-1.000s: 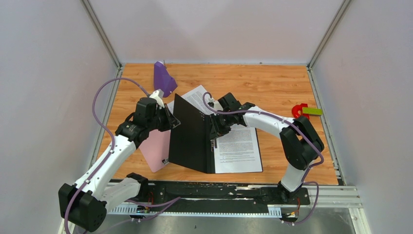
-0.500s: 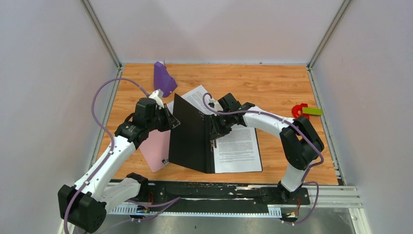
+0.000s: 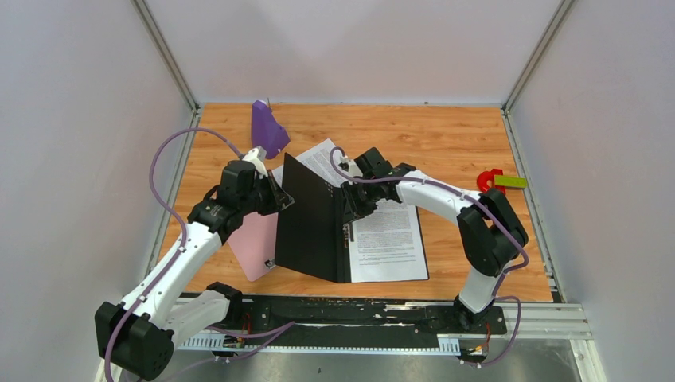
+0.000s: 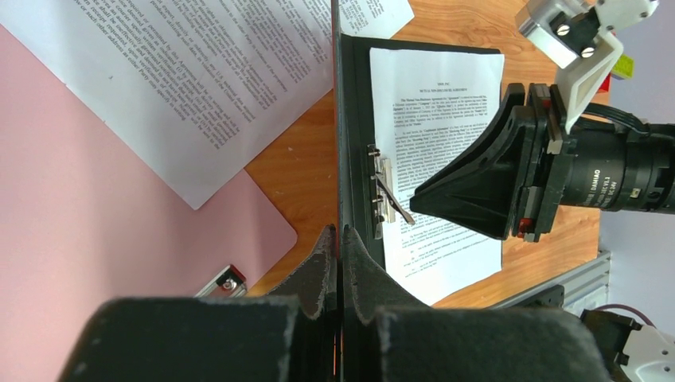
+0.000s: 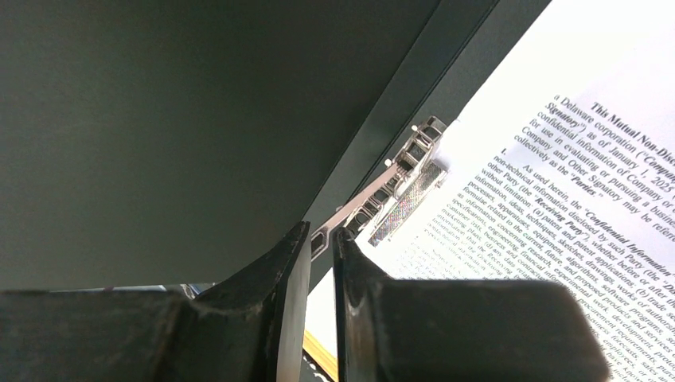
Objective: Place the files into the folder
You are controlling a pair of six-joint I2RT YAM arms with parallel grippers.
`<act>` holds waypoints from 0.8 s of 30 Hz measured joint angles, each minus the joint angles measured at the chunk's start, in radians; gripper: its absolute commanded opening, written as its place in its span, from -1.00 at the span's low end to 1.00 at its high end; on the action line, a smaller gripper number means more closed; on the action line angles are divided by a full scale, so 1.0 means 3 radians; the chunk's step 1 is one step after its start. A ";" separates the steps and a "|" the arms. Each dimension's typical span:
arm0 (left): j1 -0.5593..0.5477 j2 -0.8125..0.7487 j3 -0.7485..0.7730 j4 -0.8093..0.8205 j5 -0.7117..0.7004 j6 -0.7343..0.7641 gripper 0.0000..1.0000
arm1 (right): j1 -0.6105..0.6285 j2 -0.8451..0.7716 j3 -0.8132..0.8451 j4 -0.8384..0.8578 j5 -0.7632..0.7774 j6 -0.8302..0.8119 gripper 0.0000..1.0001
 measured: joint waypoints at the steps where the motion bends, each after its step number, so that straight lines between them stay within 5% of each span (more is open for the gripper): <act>1: 0.0000 -0.0001 -0.0004 0.0005 -0.0001 0.0000 -1.00 | 0.0000 0.0001 0.0022 0.0000 0.0005 0.0001 -0.63; 24: 0.0000 -0.0013 -0.0017 0.0018 -0.0003 -0.0004 -1.00 | 0.0106 0.0122 0.0123 -0.0159 0.0132 -0.0017 -0.71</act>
